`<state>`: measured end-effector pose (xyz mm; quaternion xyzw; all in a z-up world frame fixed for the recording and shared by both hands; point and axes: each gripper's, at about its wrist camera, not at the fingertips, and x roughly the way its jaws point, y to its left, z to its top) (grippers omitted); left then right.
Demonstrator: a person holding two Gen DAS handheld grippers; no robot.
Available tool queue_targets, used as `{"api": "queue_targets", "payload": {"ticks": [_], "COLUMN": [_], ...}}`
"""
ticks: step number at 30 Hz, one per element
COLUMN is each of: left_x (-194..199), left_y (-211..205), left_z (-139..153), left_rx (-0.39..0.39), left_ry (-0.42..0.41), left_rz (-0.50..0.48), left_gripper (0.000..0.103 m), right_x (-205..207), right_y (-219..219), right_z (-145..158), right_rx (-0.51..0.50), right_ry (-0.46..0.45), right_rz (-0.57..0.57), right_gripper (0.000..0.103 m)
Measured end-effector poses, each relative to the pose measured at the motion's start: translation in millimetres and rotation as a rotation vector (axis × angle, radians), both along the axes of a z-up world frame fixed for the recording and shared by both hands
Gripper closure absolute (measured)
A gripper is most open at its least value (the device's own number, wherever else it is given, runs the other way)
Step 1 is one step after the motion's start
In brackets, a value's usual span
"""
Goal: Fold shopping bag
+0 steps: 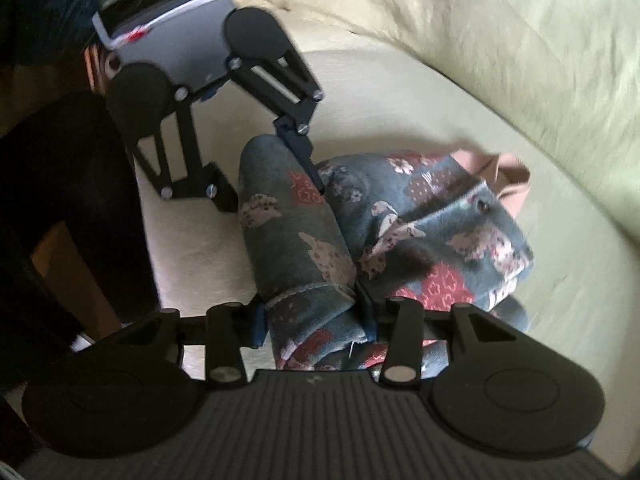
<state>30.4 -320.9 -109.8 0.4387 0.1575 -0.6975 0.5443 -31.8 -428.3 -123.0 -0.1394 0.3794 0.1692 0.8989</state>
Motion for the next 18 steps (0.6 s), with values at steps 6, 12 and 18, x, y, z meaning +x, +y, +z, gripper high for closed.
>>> {"api": "queue_targets", "payload": {"ticks": [6, 12, 18], "left_x": [5.8, 10.4, 14.3], "left_y": [-7.3, -14.7, -16.0], "left_z": [2.3, 3.7, 3.1], "left_rx": [0.017, 0.045, 0.047], "left_ry": [0.046, 0.052, 0.086], "left_rz": [0.084, 0.113, 0.138], "left_gripper": [0.052, 0.052, 0.051], "right_x": [3.6, -10.4, -7.4], "right_y": [-15.0, -29.4, -42.2], "right_z": [3.5, -0.2, -1.0], "right_rx": [0.155, 0.249, 0.34], "right_ry": [0.046, 0.074, 0.107], "right_rz": [-0.054, -0.085, -0.11], "right_gripper": [0.062, 0.062, 0.062]}}
